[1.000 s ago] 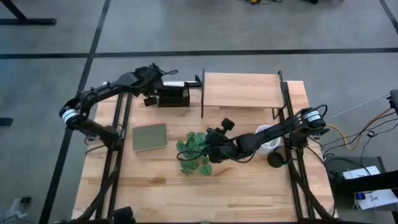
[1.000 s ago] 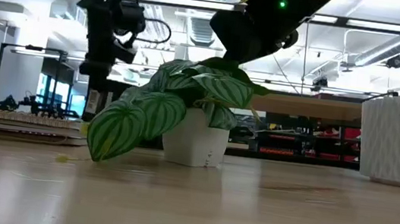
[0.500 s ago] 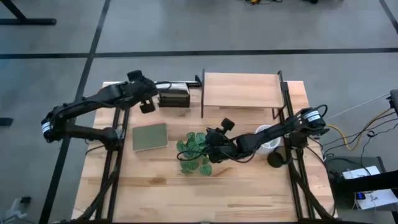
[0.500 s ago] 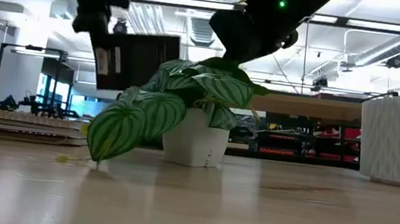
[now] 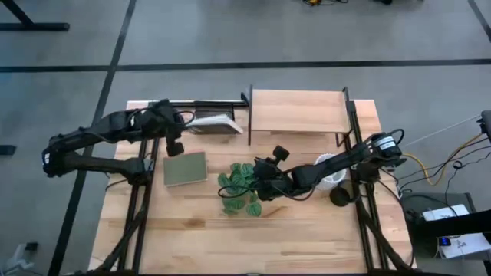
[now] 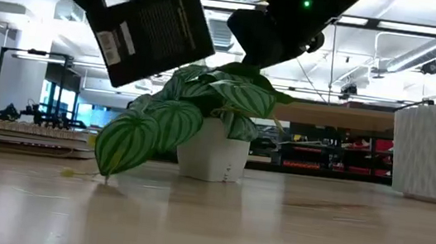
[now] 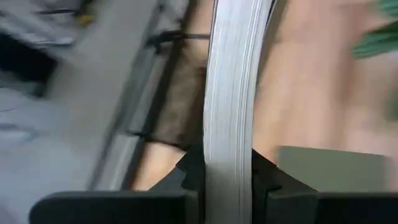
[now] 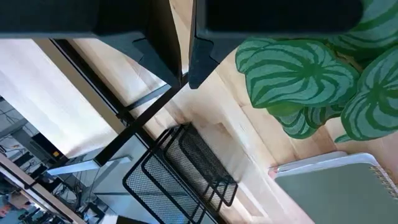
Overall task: Stock shelves
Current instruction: Remove the black book from the black mesh bookshelf
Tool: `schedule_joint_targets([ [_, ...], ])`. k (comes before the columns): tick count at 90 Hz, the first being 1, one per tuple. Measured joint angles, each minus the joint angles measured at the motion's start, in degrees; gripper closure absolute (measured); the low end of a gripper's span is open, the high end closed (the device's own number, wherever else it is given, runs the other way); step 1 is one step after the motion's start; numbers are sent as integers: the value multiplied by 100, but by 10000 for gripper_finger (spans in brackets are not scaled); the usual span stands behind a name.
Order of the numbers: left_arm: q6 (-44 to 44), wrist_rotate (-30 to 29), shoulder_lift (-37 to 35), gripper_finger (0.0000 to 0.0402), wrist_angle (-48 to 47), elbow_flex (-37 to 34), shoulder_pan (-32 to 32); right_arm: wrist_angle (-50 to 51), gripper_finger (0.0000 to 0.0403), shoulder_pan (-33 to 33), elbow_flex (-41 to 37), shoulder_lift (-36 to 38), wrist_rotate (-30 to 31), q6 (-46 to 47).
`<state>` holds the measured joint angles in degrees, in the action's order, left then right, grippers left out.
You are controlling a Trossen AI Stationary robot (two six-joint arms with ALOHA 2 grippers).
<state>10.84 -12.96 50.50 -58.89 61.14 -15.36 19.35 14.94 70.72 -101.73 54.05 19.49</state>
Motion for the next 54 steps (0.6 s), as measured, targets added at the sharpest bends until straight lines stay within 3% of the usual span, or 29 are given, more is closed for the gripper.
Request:
schedule_joint_targets([
  [7, -155, 683, -7, 365, -318, -3, 93, 0, 389, 0, 0, 0, 2, 0],
  [17, -457, 1175, -4, 365, -832, -11, 285, 0, 389, 0, -2, 0, 2, 0],
  [54, -2058, 1964, 0, 365, -1829, -64, 1667, -39, 389, 0, 0, 0, 1, 0],
])
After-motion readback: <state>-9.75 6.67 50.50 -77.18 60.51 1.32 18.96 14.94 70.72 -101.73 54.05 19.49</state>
